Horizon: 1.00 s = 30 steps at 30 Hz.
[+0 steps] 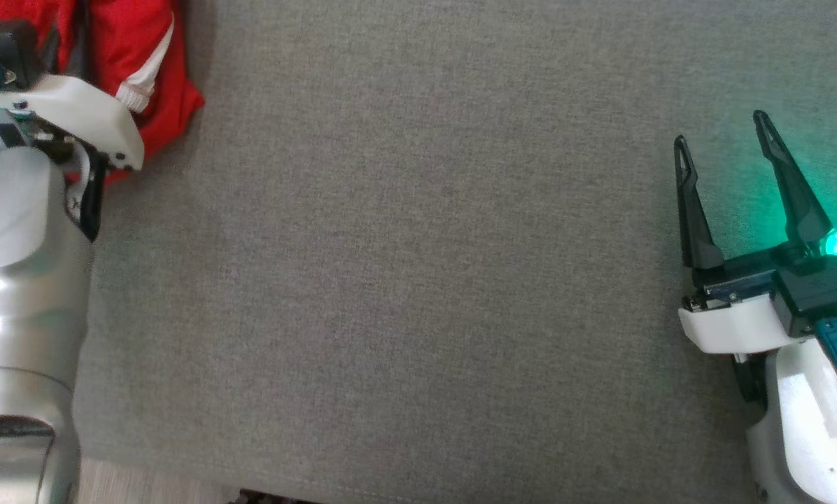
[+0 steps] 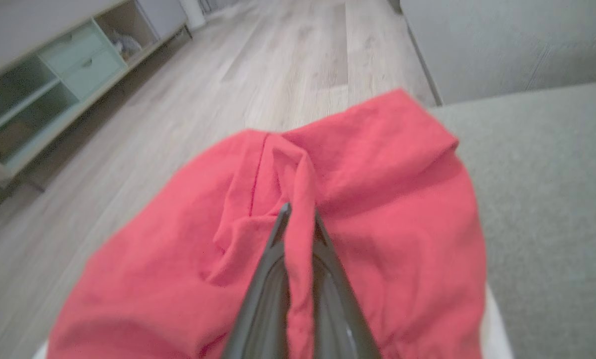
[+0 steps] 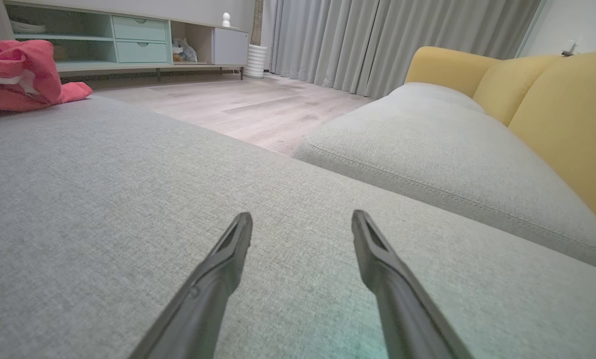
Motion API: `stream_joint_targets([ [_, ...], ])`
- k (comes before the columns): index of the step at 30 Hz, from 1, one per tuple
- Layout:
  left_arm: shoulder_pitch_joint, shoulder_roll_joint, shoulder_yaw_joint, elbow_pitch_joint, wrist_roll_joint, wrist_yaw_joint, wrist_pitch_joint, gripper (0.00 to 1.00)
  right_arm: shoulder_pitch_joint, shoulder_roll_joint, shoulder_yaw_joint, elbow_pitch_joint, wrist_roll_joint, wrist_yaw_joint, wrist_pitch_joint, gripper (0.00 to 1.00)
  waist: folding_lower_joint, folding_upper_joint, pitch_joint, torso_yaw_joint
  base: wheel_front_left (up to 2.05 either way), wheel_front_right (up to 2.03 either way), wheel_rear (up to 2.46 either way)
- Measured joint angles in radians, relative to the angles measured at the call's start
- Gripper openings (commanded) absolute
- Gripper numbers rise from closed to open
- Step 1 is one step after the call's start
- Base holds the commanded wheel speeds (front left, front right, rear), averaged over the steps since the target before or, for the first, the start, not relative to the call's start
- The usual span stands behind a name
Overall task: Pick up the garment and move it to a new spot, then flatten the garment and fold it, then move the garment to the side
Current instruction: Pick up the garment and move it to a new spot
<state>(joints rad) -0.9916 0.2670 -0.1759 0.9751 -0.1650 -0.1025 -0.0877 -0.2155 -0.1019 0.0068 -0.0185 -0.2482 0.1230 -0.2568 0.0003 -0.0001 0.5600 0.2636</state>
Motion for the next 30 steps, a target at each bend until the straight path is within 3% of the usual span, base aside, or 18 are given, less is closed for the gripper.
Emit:
stream_joint_targets([
  [7,-0.061,0.047,-0.029,-0.055,0.018,-0.010,-0.094,0.00,0.007,0.024,-0.007,0.041,0.019,0.000,0.000,1.00,-0.0003,0.0001,-0.079,-0.015,0.00,0.00,0.00],
  [12,-0.102,0.054,-0.091,-0.205,0.005,-0.023,-0.097,0.00,0.043,0.038,0.011,0.063,0.061,0.000,0.000,1.00,-0.0004,0.0001,-0.171,-0.036,0.00,0.00,0.00],
  [15,-0.105,0.070,-0.170,-0.345,-0.087,-0.030,-0.062,0.00,0.057,0.043,0.031,0.066,0.127,0.000,0.000,1.00,-0.0007,0.0001,-0.224,-0.067,0.00,0.00,0.00],
  [19,-0.104,0.117,-0.260,-0.554,-0.236,-0.030,0.028,0.00,0.058,0.046,0.053,0.057,0.220,0.000,0.000,1.00,-0.0005,0.0001,-0.269,-0.143,0.00,0.00,0.00],
  [24,-0.103,0.135,-0.318,-0.758,-0.382,-0.030,0.125,0.00,0.064,0.047,0.069,0.035,0.274,0.000,0.000,1.00,-0.0005,0.0001,-0.309,-0.255,0.00,0.00,0.00],
  [30,-0.052,0.103,-0.403,-0.855,-0.409,-0.029,0.158,0.00,0.070,0.047,0.083,0.003,0.320,0.000,0.000,1.00,-0.0005,0.0002,-0.329,-0.396,0.00,0.00,0.00],
])
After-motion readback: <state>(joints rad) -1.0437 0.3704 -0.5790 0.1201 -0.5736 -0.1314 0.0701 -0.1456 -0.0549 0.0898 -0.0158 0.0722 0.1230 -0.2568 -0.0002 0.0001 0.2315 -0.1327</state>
